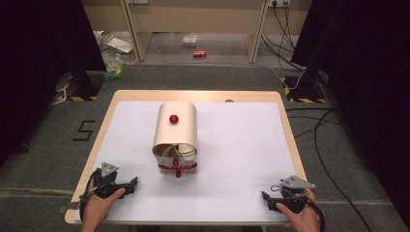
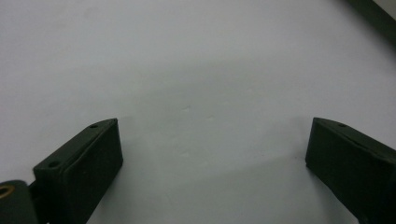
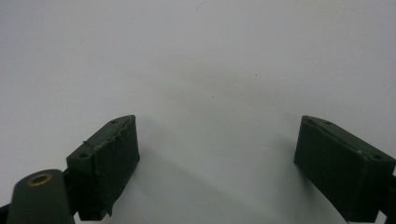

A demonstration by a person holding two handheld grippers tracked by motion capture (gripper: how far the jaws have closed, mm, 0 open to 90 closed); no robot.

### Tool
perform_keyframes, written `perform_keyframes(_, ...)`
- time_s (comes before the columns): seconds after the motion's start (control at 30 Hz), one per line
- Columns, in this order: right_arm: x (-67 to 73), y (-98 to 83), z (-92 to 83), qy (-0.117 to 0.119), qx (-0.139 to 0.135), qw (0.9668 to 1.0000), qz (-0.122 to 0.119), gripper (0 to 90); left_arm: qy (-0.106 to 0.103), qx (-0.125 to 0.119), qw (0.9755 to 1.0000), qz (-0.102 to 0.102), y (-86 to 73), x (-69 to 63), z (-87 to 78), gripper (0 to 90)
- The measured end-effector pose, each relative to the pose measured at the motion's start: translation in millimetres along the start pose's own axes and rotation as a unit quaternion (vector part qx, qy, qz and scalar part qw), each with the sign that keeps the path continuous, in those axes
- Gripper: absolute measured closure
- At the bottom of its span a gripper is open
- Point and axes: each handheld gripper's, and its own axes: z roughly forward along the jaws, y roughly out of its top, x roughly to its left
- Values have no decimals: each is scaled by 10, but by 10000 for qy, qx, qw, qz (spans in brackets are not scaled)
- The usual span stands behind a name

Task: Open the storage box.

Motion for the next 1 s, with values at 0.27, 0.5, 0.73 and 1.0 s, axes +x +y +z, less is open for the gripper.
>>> perform_keyframes(0.27,-6,-9,4,34,-42,10000,-11,134,-7,-72,9999,79,-4,-21,-18,68)
perform_keyframes(0.5,-9,-12,4,38,-52,10000,-14,132,-258,-208,9993,157,-20,-73,-71,153)
perform_keyframes(0.73,-14,-18,5,35,-76,10000,-51,132,-433,-597,9963,440,12,-305,-242,154)
perform_keyframes(1.0,-6,-17,5,42,-62,10000,4,130,-787,-978,9890,782,-53,-591,-475,173)
